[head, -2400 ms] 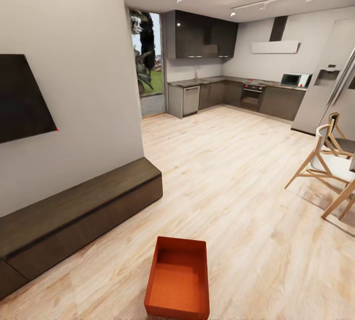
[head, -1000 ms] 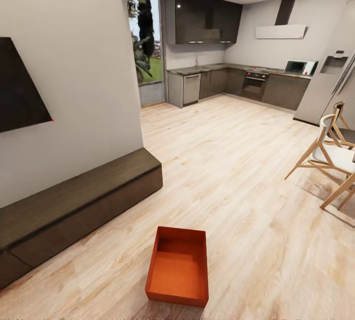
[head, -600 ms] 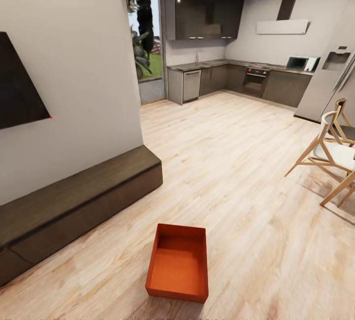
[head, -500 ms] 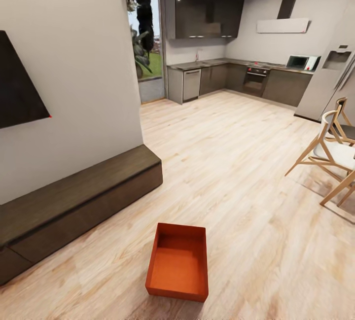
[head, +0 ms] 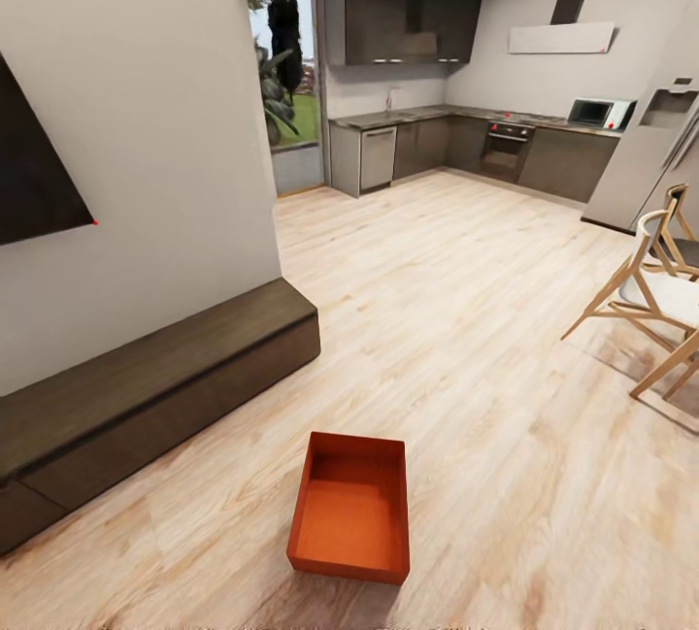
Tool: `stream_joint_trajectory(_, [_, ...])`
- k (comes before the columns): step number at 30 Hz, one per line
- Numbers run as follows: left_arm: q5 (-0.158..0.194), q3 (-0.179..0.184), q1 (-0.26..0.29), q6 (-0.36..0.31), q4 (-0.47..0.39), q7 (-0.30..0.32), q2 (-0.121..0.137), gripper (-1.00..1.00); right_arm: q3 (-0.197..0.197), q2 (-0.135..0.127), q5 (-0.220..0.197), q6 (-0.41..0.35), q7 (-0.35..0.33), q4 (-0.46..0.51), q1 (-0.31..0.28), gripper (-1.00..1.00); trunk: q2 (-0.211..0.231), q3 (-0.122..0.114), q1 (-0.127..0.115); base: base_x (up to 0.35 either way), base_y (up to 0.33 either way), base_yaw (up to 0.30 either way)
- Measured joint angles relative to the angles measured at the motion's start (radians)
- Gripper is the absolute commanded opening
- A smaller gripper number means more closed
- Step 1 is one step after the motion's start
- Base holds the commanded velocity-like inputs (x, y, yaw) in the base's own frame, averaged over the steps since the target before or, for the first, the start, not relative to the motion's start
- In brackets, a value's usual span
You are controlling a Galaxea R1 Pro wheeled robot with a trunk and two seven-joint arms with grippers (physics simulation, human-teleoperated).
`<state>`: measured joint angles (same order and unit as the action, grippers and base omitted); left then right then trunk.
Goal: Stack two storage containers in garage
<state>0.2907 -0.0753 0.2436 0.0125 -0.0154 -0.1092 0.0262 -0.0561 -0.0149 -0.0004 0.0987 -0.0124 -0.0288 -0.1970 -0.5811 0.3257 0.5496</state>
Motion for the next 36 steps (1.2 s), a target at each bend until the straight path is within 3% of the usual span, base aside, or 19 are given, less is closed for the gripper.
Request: stream_joint_trajectory(36, [0.0, 0.0, 0.0, 0.0, 0.0, 0.0, 0.0, 1.0, 0.0, 0.0, 0.001, 0.001, 0.0, 0.0, 0.0, 1.0, 0.0, 0.058, 0.0, 0.0, 0.0, 0.0])
